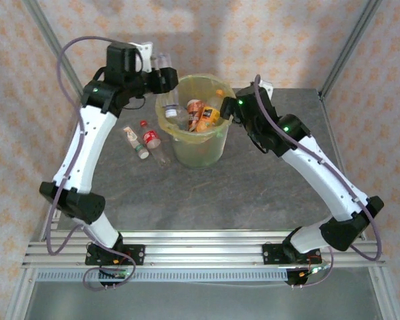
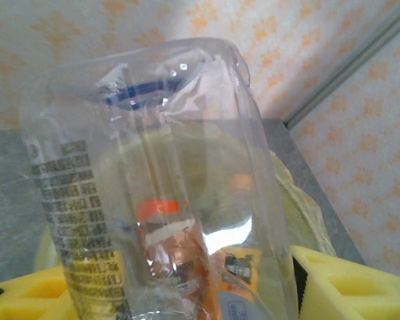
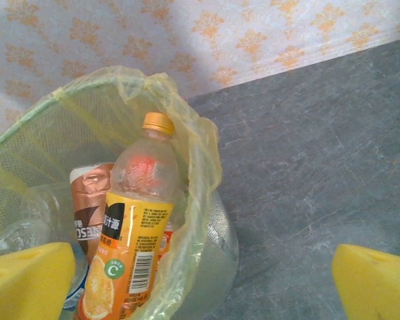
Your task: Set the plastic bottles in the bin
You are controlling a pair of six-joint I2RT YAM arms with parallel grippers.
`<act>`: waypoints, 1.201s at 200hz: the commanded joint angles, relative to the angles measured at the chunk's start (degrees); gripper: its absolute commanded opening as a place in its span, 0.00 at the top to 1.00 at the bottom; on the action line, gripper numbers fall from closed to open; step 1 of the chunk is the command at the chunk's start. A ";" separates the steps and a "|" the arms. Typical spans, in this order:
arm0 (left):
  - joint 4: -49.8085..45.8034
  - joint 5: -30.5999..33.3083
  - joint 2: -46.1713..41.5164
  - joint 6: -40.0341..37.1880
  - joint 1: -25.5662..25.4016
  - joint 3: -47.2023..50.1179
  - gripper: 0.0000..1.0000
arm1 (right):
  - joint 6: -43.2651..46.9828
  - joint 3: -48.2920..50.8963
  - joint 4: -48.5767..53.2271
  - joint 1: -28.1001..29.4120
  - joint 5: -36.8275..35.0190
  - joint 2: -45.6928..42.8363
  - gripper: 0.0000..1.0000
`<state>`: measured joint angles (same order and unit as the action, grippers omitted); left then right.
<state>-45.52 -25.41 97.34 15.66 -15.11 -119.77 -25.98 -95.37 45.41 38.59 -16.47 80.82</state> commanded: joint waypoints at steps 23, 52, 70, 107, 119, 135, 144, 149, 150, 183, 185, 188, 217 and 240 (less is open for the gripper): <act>-6.94 0.00 8.83 -4.03 -3.91 -10.18 0.35 | -1.28 4.49 -1.60 0.17 -4.79 -4.84 0.01; -11.00 1.27 16.84 -6.85 -5.01 -19.00 0.35 | -1.54 6.46 -2.08 0.17 -5.41 -6.11 0.01; -14.56 1.59 21.01 -8.29 -5.41 -24.13 0.35 | -1.75 6.86 -1.52 0.17 -6.07 -6.45 0.01; -16.84 1.99 23.42 -12.43 -6.91 -25.23 0.30 | -2.20 7.71 -1.28 0.17 -7.33 -6.81 0.01; -17.01 3.29 23.17 -13.93 -7.47 -24.41 0.29 | -2.31 7.77 -1.22 0.18 -7.47 -6.81 0.01; -18.13 4.43 23.24 -15.57 -7.98 -23.96 0.26 | -2.35 7.83 -1.42 0.17 -7.32 -6.64 0.01; -18.67 4.73 23.16 -16.18 -8.14 -23.68 0.24 | -2.34 7.92 -1.47 0.17 -7.26 -6.48 0.01; -18.81 4.73 23.04 -16.34 -8.24 -23.47 0.23 | -2.37 8.00 -1.55 0.17 -7.26 -6.48 0.01; -18.81 4.70 23.05 -16.39 -8.25 -23.44 0.23 | -2.39 8.00 -1.59 0.17 -7.26 -6.47 0.01; -18.82 5.69 22.48 -17.59 -8.57 -21.78 0.10 | -2.37 7.96 -1.82 0.17 -7.09 -6.09 0.01; -18.84 5.82 22.48 -17.55 -8.56 -21.79 0.10 | -2.34 7.98 -1.88 0.17 -7.09 -6.06 0.01; -18.82 6.00 22.54 -17.59 -8.53 -21.82 0.09 | -2.33 7.91 -1.83 0.17 -7.04 -5.98 0.01; -17.77 7.03 22.24 -16.82 -8.61 -21.83 0.09 | -2.26 7.72 -1.82 0.17 -6.82 -5.76 0.01; -16.53 7.34 21.13 -16.23 -8.62 -21.53 0.09 | -2.07 7.65 -1.75 0.17 -6.70 -5.76 0.01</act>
<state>-62.78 -19.84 122.28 -0.08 -23.64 -141.91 -27.49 -87.85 44.29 38.59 -21.67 75.46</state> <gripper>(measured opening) 0.914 0.991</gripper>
